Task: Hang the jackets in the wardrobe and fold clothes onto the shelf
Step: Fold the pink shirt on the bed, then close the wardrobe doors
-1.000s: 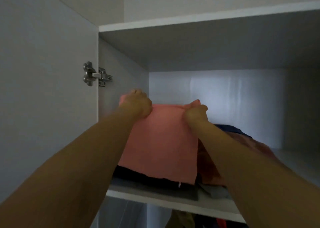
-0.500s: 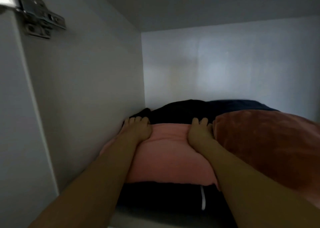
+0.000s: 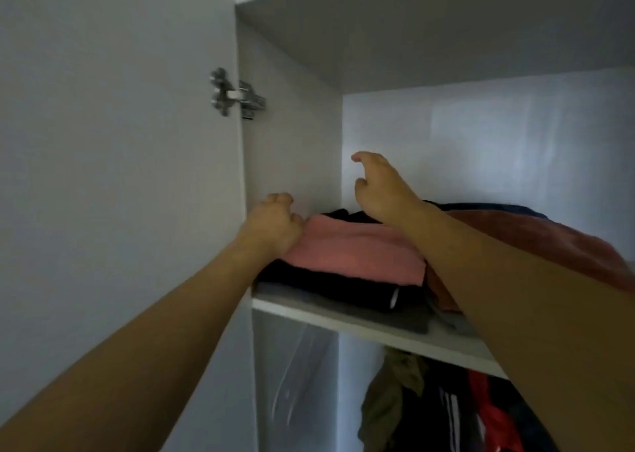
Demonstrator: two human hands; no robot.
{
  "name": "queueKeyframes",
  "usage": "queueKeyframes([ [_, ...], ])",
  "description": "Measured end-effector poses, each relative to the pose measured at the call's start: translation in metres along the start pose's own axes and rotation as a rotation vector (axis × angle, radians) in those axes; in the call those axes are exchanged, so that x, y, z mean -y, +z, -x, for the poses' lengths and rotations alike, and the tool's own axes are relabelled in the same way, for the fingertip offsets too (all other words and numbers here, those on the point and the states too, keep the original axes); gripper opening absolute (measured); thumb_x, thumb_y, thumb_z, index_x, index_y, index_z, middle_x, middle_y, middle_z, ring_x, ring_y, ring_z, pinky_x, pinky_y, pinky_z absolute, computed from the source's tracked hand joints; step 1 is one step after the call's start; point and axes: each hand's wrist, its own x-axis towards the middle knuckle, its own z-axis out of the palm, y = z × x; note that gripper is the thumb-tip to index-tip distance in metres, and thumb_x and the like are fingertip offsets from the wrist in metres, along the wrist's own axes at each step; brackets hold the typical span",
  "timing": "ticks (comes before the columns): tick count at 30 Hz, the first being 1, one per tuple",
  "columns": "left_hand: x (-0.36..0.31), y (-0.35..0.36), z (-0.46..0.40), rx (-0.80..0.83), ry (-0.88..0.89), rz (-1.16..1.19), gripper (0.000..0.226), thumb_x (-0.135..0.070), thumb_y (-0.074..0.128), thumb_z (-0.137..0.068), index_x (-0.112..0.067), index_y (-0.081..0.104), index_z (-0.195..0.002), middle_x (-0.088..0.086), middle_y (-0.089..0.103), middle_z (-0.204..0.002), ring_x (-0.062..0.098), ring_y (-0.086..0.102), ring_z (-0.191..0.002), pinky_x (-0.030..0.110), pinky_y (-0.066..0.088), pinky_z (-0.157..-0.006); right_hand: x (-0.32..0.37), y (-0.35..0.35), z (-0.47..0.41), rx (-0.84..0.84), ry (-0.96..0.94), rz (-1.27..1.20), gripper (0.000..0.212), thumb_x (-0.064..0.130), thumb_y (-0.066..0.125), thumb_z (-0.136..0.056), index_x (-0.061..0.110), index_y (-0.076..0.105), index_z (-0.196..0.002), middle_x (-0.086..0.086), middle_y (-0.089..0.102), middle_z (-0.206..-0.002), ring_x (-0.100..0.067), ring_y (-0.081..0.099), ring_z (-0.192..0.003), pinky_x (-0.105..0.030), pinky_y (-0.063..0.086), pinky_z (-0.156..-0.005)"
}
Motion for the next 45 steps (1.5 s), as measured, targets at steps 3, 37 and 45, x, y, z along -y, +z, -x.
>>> queueKeyframes([
  [3,0.006,-0.048,0.078,-0.044,-0.031,-0.028,0.047,-0.021,0.047,-0.098,-0.003,0.043,-0.140,0.020,0.043,-0.144,0.034,0.042,-0.130,0.034,0.033,-0.108,0.057,0.006,0.026,-0.020,-0.168,-0.021,0.052,0.002,0.040,-0.096,0.007,0.031,-0.148,-0.014,0.031,-0.152,-0.025,0.033,-0.138,-0.029,0.023,-0.114],
  [37,0.044,-0.201,0.356,-0.005,-0.132,0.461,0.035,-0.049,0.070,-0.084,-0.024,0.054,-0.066,0.002,0.069,-0.063,0.021,0.068,-0.060,0.042,0.060,-0.066,0.296,-0.021,0.189,-0.423,-1.133,0.517,0.030,0.027,0.040,-0.097,0.013,0.065,-0.090,-0.005,0.060,-0.118,-0.023,0.044,-0.134,-0.049,0.025,-0.108],
  [45,-0.084,-0.058,0.281,0.196,-0.136,0.450,0.128,-0.070,0.077,-0.059,-0.042,-0.010,-0.149,-0.014,0.007,-0.159,0.024,0.018,-0.146,0.048,0.030,-0.113,0.139,-0.129,0.224,-0.284,-0.869,0.706,0.032,0.025,0.035,-0.100,0.013,0.063,-0.111,-0.012,0.043,-0.147,-0.028,0.025,-0.146,-0.056,0.013,-0.117],
])
